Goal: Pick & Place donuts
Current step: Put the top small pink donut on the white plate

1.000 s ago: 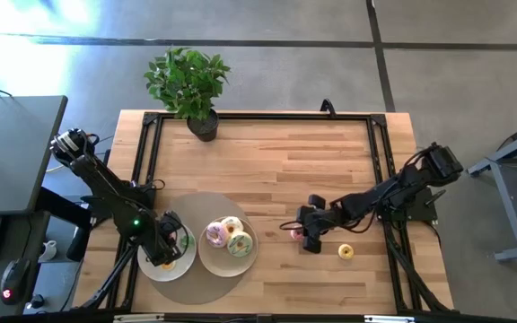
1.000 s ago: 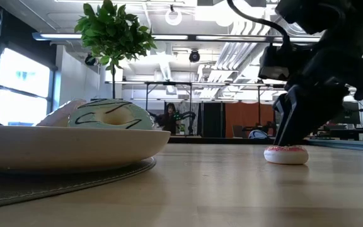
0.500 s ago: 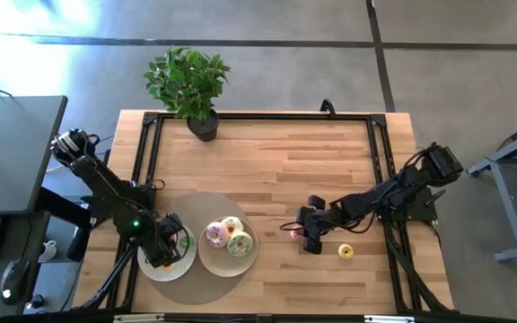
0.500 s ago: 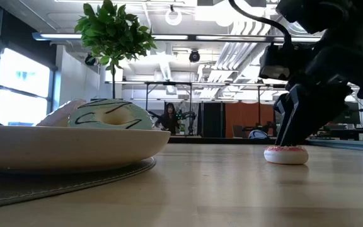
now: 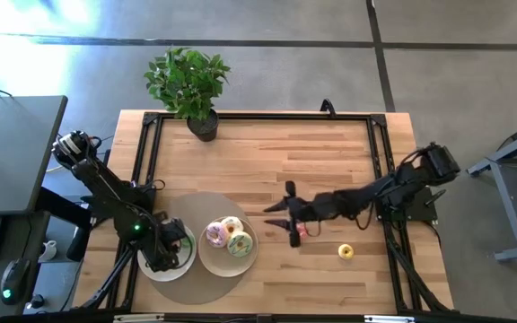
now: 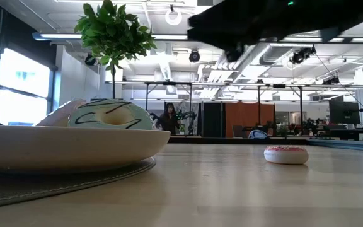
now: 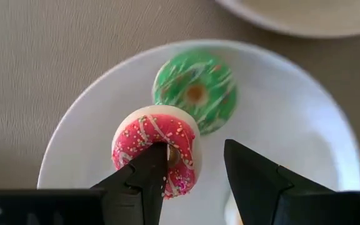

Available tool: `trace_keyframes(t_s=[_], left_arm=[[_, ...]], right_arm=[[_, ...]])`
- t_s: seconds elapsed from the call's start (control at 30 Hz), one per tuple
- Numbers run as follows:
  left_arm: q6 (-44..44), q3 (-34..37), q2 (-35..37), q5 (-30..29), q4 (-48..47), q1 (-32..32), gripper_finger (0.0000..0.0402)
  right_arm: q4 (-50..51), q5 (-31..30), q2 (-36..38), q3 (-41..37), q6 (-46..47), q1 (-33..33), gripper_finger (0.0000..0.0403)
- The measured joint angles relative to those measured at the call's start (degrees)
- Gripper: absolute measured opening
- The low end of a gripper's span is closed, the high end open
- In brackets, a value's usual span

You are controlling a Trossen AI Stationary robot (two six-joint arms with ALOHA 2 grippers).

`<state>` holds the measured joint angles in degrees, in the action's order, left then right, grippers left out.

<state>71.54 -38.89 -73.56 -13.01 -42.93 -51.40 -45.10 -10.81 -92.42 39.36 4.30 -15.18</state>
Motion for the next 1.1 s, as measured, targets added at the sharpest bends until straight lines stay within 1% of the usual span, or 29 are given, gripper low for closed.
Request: trace_keyframes(t_s=[0.07, 0.17, 0.27, 0.37, 0.53, 0.63, 0.77, 0.93, 1.0, 1.1], left_arm=[[-1.21, -0.95, 0.02, -1.24, 0.04, 0.01, 0.0156], [-2.95, -2.34, 0.02, -3.35, -0.34, 0.01, 0.0156], [-4.97, -3.92, 0.02, -5.28, -0.55, 0.01, 0.0156], [-6.79, -5.06, 0.02, -5.84, -0.61, 0.01, 0.0156], [-7.64, -5.73, 0.02, -4.37, -0.75, 0.01, 0.0156], [-8.96, -5.73, 0.02, -3.32, -0.76, 0.01, 0.0156], [-9.80, -5.73, 0.02, -2.69, -0.54, 0.01, 0.0156], [-10.92, -5.73, 0.02, -2.11, -0.61, 0.01, 0.0156], [-12.23, -5.73, 0.02, -2.31, -0.62, 0.01, 0.0156], [-13.34, -5.73, 0.02, -3.60, -0.64, 0.01, 0.0156]], right_arm=[[0.58, 2.93, -3.14, 2.59, 1.79, 1.70, 0.0138], [1.82, 5.82, -10.33, 8.99, 1.81, 3.31, 0.0138], [3.00, 10.93, -18.29, 18.39, -0.02, 4.35, 0.0138], [5.93, 14.90, -25.97, 29.03, 0.18, 5.14, 0.0138], [16.19, 18.24, -36.76, 47.48, 4.64, 6.35, 0.0138], [21.75, 19.57, -43.38, 57.70, 4.67, 6.38, 0.0138], [26.97, 20.38, -50.11, 69.27, 4.70, 6.12, 0.0138], [27.46, 20.12, -54.89, 78.40, 5.73, 6.23, 0.0138], [27.79, 19.93, -55.86, 80.50, 5.05, 6.45, 0.0138], [28.63, 19.61, -56.93, 81.51, 5.19, 6.96, 0.0138]])
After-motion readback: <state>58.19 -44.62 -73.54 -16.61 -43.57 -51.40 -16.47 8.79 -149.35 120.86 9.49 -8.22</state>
